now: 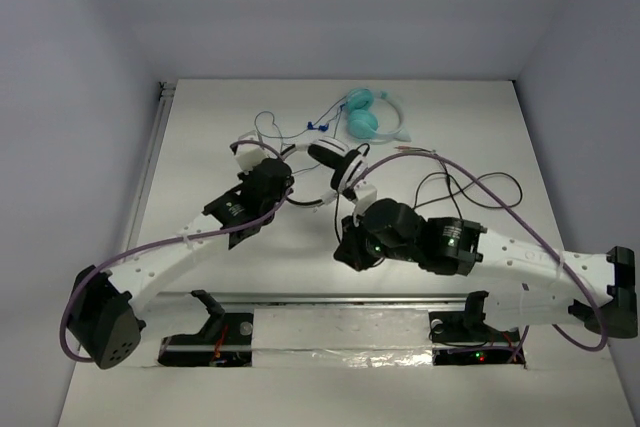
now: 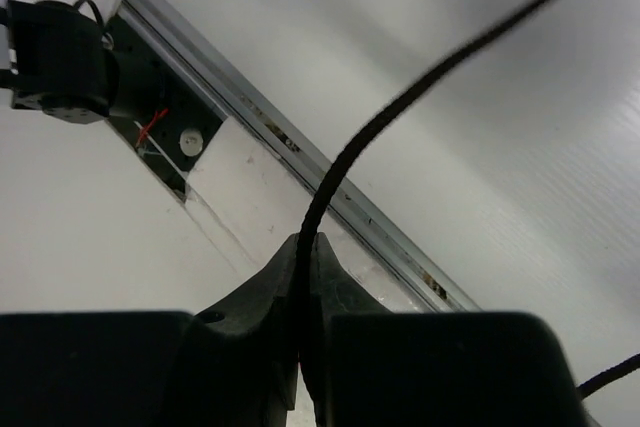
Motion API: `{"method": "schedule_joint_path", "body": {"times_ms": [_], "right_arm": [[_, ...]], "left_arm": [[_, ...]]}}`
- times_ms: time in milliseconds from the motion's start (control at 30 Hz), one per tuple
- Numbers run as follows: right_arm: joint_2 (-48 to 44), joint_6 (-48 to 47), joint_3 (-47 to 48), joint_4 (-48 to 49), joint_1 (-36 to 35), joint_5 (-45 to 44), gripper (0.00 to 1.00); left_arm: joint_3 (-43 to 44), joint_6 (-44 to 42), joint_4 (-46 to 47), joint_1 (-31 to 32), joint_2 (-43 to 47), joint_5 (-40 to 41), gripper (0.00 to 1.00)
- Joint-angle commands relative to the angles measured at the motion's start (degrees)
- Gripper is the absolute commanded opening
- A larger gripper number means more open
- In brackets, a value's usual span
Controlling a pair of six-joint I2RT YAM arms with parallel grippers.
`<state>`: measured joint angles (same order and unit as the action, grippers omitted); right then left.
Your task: Wrap the headphones
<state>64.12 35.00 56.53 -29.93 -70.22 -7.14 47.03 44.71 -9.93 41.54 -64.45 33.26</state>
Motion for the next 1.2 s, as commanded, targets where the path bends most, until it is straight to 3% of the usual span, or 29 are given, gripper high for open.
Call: {"method": "schedule_joint_path", "body": {"times_ms": [0, 67, 400, 600, 833, 900, 1033, 1167], "right_arm": [[0.21, -5.03, 8.49, -9.42, -0.27, -1.74, 0.02], [2.05, -7.39, 13.13, -12.59, -0.27, -0.95, 0.02], [4.53, -10.83, 23.97, -22.53, -0.27, -16.32, 0.02], [4.53, -13.82, 22.75, -17.37, 2.54, -23.87, 0.05], [7.77, -15.75, 19.5, -5.52, 6.57, -36.7, 0.1], [7.78, -17.15, 17.48, -1.81, 9.12, -35.41, 0.16], [6.37, -19.27, 13.27, 7.23, 17.98, -25.42, 0.27], [5.67, -20.33, 9.83, 12.87, 21.96, -16.7, 0.37]], "left_arm": [[1.31, -3.74, -0.07, 4.14, -1.38, 1.82, 0.0], [1.92, -6.36, -0.35, 6.0, -2.08, -0.71, 0.0], [6.68, -19.28, -9.4, 10.93, -1.39, -12.32, 0.0], [4.13, -22.29, -8.17, 11.55, 4.5, -22.52, 0.0], [3.95, -23.79, -8.08, 11.55, 6.35, -27.19, 0.0], [3.69, -24.31, -7.56, 11.55, 6.26, -28.77, 0.0], [3.25, -24.76, -7.91, 11.55, 6.79, -29.39, 0.0], [2.72, -24.76, -6.59, 11.55, 8.2, -30.8, 0.0]]}}
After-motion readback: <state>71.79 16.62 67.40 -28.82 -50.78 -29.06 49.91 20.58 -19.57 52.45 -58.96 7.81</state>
